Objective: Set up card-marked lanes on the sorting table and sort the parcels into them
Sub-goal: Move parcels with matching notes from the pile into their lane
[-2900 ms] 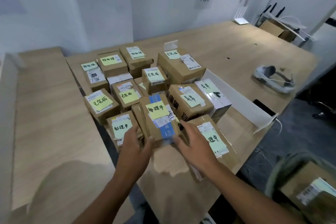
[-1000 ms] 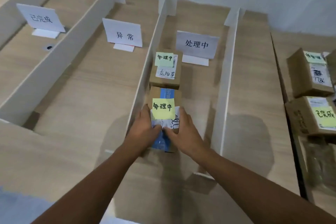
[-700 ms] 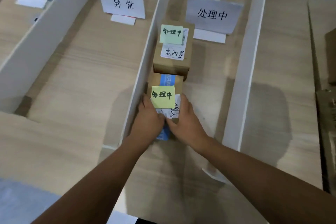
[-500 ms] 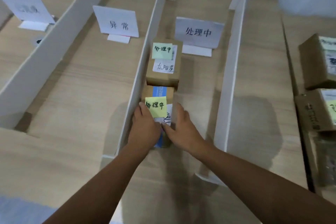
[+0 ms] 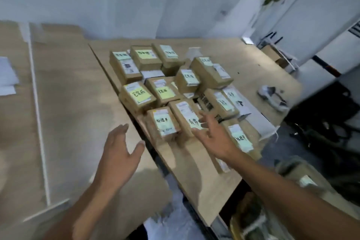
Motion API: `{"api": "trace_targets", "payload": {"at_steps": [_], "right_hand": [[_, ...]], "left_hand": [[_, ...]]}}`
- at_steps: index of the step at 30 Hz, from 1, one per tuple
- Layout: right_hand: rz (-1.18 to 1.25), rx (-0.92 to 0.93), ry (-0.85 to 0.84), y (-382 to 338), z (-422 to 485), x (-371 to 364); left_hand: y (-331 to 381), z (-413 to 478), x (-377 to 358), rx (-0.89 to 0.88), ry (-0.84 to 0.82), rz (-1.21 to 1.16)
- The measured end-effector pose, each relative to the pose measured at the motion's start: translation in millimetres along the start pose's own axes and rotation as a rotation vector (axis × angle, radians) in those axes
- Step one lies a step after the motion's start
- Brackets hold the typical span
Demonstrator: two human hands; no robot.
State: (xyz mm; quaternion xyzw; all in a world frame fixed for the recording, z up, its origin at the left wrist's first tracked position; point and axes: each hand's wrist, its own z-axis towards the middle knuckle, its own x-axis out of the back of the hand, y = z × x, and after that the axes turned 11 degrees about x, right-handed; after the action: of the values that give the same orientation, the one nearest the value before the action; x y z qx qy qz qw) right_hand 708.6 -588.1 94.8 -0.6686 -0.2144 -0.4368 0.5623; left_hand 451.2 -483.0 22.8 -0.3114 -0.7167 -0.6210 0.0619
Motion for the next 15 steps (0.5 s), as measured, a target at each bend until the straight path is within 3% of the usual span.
{"api": "trace_targets", "payload": {"at_steps": [8,15], "right_hand": [[0.027,-0.056,0.148,200,-78,106],[0.085,-0.019,0.023,348,-46,128]], "left_hand": [[95,-38,-197,-0.125,-0.174,0.017],[154,-46,-372,0.04,-0.198,-0.071]]}}
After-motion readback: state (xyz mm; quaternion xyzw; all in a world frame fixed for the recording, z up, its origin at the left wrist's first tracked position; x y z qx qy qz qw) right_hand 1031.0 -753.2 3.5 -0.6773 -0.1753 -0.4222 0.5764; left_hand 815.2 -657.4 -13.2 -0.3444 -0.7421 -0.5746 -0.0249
